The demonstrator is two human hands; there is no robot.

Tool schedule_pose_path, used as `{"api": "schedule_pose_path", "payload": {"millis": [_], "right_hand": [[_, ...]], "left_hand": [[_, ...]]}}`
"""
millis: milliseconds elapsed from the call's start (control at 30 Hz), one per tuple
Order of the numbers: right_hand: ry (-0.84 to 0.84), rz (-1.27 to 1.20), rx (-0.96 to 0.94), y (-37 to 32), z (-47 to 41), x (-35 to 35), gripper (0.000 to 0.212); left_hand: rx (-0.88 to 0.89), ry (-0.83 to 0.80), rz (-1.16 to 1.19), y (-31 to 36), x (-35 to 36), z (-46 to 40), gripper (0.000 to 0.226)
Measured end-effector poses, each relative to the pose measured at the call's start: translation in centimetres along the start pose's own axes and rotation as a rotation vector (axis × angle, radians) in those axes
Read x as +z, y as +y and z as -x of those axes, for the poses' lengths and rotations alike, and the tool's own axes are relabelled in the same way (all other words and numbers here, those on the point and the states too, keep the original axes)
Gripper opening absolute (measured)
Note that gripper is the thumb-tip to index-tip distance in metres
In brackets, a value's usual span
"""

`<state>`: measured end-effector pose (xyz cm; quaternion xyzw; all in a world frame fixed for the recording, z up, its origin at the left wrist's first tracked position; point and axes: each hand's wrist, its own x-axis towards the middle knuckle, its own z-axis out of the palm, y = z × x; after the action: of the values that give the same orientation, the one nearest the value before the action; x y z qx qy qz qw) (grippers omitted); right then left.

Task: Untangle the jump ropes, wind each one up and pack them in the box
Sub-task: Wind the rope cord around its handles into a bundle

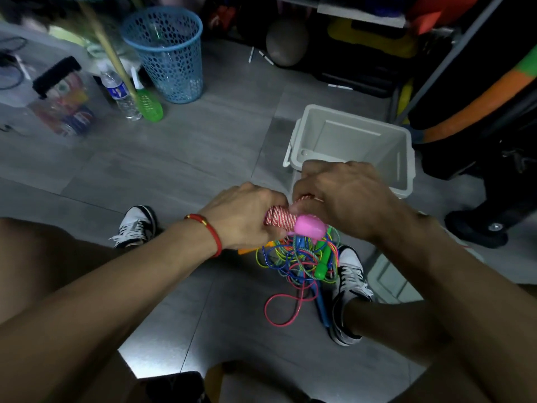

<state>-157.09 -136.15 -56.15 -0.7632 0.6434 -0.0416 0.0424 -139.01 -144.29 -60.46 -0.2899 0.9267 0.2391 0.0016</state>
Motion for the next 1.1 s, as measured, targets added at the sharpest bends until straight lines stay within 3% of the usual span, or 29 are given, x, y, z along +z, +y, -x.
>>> {"api": "schedule_pose_path", "payload": {"millis": [100, 200, 367, 433, 567, 633, 767, 1033, 1100], "right_hand": [[-0.01, -0.202, 0.029, 1.5, -0.3, 0.5, 0.023], [-0.103, -0.632, 0.098, 2.8, -0.6, 0.4, 0.018], [-0.165, -1.081, 0.082, 4.5, -0.7, 0.2, 0.017], [-0.147, -1.192, 0.119, 5.1, -0.3, 1.1, 0.011], [-0.172, -1.164, 0.167, 4.6, 0.1, 3.9, 0.013], [-0.149, -1.241, 0.197, 3.6, 0.1, 4.3, 0.022], [-0.101, -1.297, 0.191, 1.6, 0.2, 3.8, 0.026], [0.136, -0.813, 0.201, 0.2, 0.0, 4.2, 0.021], [0.137, -0.82, 0.257, -0.4, -0.1, 4.9, 0.025]], "left_hand": [[0.071, 0.056, 0.021, 0.4, 0.0, 0.1, 0.034], [0.111, 0.068, 0.067, 0.2, -0.2, 0.4, 0.036], [0.163, -0.029, 0.681, 0.4, -1.3, 1.3, 0.027], [0.161, -0.013, 0.821, 0.2, -1.7, 1.4, 0.026], [0.019, 0.03, 1.276, 0.4, -1.6, 1.7, 0.02], [-0.105, 0.042, 1.392, 0.3, -1.8, 1.6, 0.013], [-0.256, -0.006, 1.464, -0.9, -2.8, 1.5, 0.018], [-0.385, -0.01, 1.471, -1.4, -2.8, 0.7, 0.022], [-0.426, 0.04, 1.445, -1.5, -2.3, 0.3, 0.022]]}}
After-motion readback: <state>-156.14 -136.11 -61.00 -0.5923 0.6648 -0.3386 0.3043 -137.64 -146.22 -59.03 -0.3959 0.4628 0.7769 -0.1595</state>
